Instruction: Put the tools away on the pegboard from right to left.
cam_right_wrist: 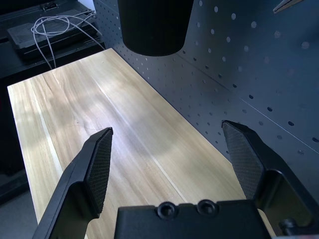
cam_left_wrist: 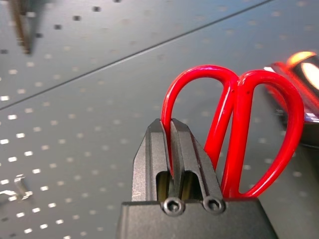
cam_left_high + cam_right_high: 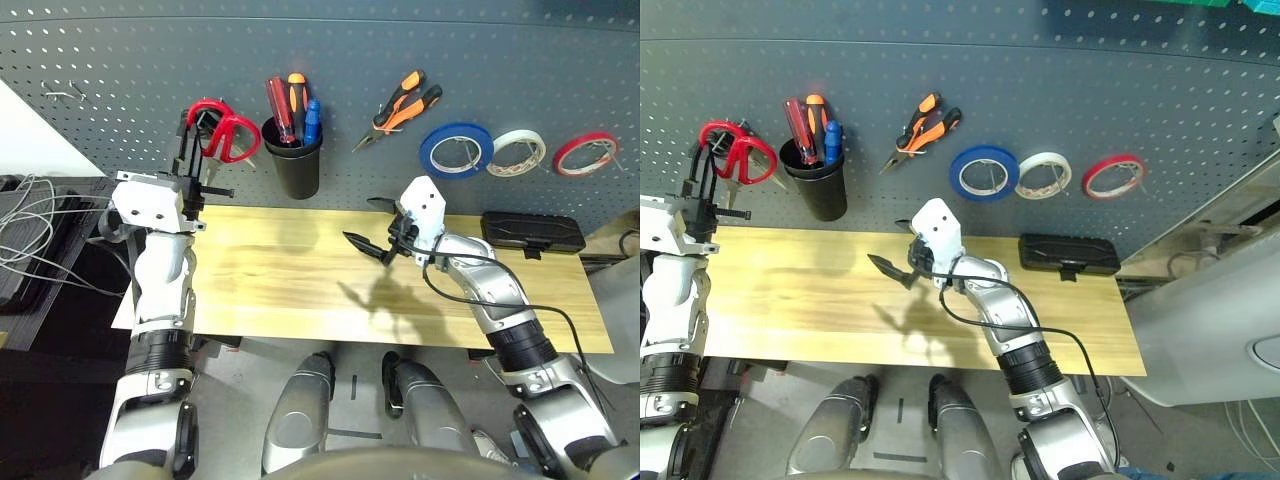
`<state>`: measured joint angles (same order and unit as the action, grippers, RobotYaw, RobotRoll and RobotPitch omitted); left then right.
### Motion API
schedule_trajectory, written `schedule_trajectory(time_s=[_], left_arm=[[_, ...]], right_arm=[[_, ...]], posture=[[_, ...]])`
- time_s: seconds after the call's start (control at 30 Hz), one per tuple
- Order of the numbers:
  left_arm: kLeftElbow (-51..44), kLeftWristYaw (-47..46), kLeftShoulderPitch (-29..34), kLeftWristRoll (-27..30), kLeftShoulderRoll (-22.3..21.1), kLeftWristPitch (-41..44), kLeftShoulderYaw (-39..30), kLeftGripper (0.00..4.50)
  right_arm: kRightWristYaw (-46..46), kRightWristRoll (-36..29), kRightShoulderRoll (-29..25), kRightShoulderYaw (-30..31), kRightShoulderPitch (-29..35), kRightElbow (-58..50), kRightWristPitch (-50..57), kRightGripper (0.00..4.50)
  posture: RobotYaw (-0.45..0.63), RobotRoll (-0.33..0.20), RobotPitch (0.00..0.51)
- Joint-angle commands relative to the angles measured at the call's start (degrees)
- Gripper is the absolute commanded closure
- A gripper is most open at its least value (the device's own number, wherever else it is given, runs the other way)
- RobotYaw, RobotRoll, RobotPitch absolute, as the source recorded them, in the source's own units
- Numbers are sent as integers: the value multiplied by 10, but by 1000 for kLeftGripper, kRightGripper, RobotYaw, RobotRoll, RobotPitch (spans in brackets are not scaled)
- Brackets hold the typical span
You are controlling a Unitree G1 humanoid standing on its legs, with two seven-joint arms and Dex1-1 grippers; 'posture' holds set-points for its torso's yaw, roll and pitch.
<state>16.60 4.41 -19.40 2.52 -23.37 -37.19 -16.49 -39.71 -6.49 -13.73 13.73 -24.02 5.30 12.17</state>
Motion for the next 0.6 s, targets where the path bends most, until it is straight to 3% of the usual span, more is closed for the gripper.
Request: schedule_trajectory(time_s=[0.03,0.43,0.6], left_arm=[[0,-6,9,4,-3,3,-13,4457],[33,22,-5,18,7,50,9,4457],[79,45,-22,50,21,142,14,4457]], right_arm=[[0,4,-2,1,7,8,-4,0],[3,5,-3,0,7,10,-4,0],[6,5,-2,0,7,11,-4,0]], posture=[[121,0,206],[116,0,201],[117,0,200]])
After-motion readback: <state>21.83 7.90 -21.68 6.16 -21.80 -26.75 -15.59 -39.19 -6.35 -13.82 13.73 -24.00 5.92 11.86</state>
